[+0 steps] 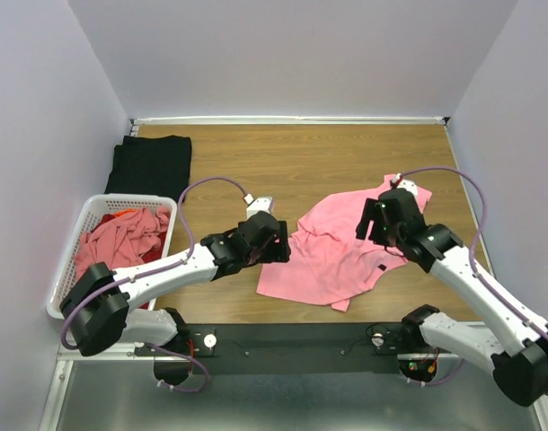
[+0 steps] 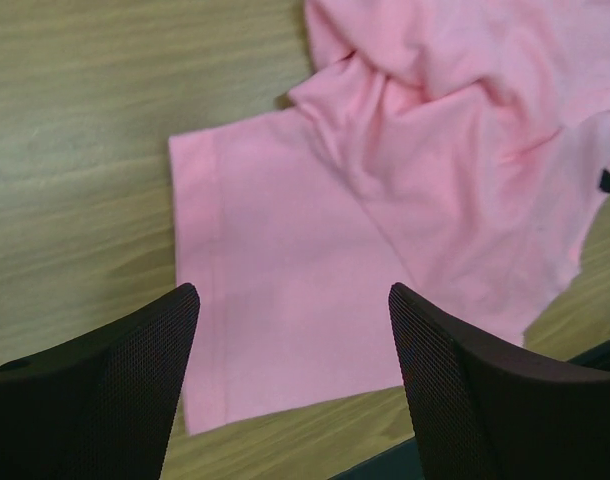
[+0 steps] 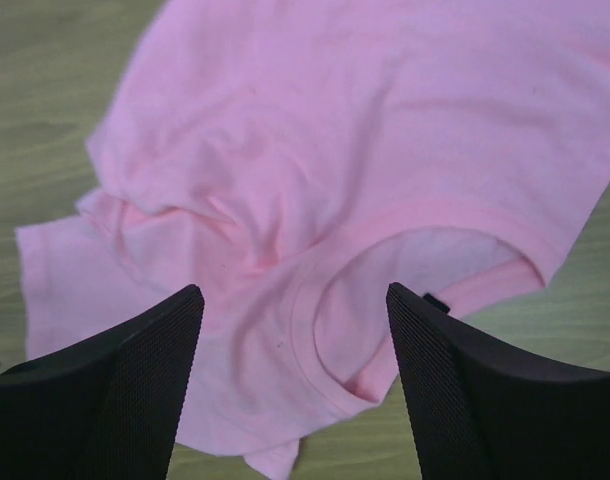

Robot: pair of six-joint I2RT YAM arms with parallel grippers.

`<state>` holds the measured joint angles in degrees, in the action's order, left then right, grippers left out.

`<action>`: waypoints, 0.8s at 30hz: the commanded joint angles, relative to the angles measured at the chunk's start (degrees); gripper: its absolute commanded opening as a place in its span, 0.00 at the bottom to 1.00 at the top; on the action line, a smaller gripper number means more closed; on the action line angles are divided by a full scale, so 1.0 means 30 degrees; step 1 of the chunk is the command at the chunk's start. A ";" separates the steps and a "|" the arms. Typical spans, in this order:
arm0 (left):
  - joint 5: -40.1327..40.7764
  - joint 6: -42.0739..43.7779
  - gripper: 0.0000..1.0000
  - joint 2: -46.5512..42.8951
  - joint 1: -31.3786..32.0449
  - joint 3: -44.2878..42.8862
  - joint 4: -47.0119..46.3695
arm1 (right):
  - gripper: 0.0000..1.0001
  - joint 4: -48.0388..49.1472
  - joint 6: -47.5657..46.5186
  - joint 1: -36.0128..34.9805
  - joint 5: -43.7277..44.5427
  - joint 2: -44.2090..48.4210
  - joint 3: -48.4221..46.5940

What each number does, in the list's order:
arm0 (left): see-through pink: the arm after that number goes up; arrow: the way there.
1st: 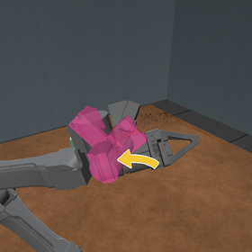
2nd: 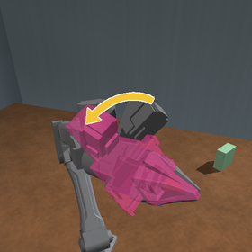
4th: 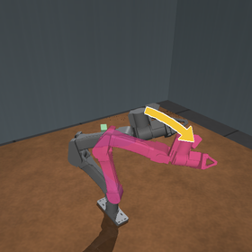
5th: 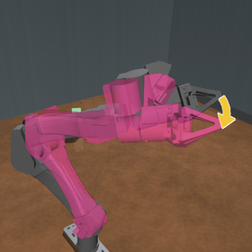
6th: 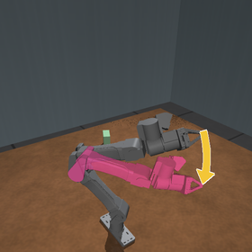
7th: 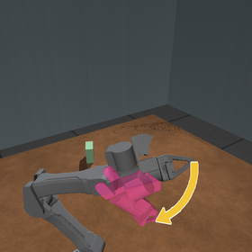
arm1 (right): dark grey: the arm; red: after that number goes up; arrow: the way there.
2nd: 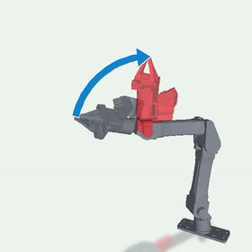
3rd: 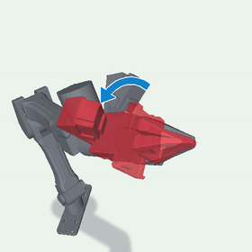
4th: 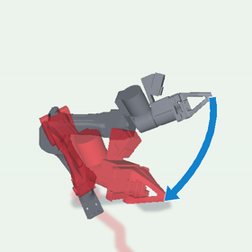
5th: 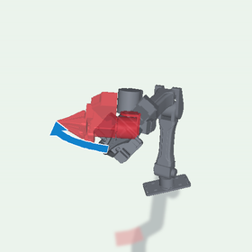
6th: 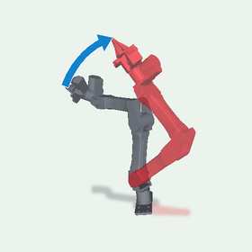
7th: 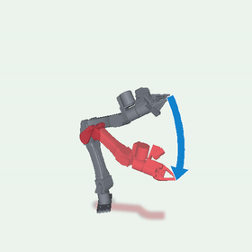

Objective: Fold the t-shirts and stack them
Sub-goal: Move the tshirt to the center of the board

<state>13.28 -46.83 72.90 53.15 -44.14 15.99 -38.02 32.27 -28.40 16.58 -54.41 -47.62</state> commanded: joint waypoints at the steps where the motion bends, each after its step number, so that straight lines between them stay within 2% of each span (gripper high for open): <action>1: 0.0114 -0.1265 0.83 -0.0365 0.0010 0.0416 -0.0085 | 0.79 -0.0599 0.2367 0.0151 -0.0633 -0.1573 0.1192; 5: -0.0002 -0.1441 0.82 -0.0337 0.0010 0.0709 -0.0378 | 0.66 0.0425 0.2280 0.1349 -0.1773 -0.3184 0.2451; 17: 0.0525 -0.2349 0.82 -0.1625 -0.0020 0.1149 -0.0233 | 0.63 0.4936 0.1196 0.6184 -0.3094 -0.7873 0.3216; 22: 0.0496 -0.2612 0.82 -0.2122 -0.0020 0.1149 0.0469 | 0.63 0.6520 0.1547 0.6859 -0.3153 -1.0801 0.1433; 24: 0.0700 -0.2847 0.82 -0.2647 -0.0020 0.1207 0.0733 | 0.63 0.6755 0.1576 0.6976 -0.2979 -1.2734 -0.0440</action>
<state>13.26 -53.47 68.01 53.01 -40.80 16.32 -22.96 36.42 -8.32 8.16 -85.08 -43.83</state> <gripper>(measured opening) 0.821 0.630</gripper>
